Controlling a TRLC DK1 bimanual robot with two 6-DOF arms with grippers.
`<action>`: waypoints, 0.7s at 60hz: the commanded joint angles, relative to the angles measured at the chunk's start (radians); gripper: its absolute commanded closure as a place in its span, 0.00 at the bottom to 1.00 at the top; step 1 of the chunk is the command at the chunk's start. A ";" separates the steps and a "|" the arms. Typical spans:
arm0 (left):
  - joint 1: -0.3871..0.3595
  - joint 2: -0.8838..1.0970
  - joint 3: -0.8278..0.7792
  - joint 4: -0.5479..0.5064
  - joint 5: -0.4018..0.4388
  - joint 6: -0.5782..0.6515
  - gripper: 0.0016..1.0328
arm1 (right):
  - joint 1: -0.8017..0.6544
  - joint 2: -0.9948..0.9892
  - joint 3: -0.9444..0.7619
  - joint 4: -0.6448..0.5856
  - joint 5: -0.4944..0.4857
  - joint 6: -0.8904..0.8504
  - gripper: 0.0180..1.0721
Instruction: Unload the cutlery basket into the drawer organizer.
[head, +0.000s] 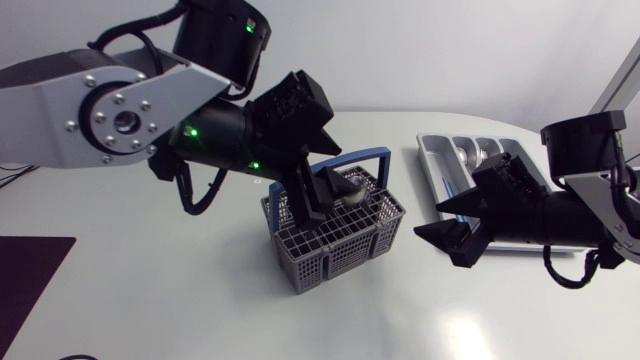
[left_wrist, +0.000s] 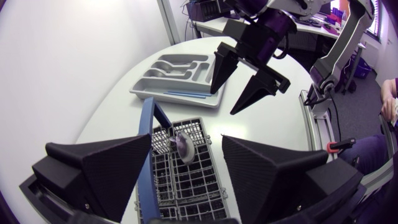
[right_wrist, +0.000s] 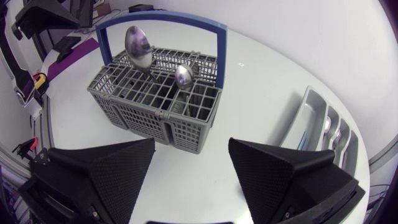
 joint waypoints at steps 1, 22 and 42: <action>-0.002 0.042 -0.026 -0.011 -0.005 0.008 0.08 | 0.004 -0.008 -0.023 0.007 -0.003 -0.019 0.19; 0.029 0.101 -0.043 0.004 -0.005 0.047 0.09 | 0.007 -0.002 -0.032 0.015 -0.003 -0.019 0.19; 0.052 0.162 0.014 0.003 -0.006 0.061 0.12 | 0.007 -0.002 -0.035 0.016 -0.001 -0.018 0.19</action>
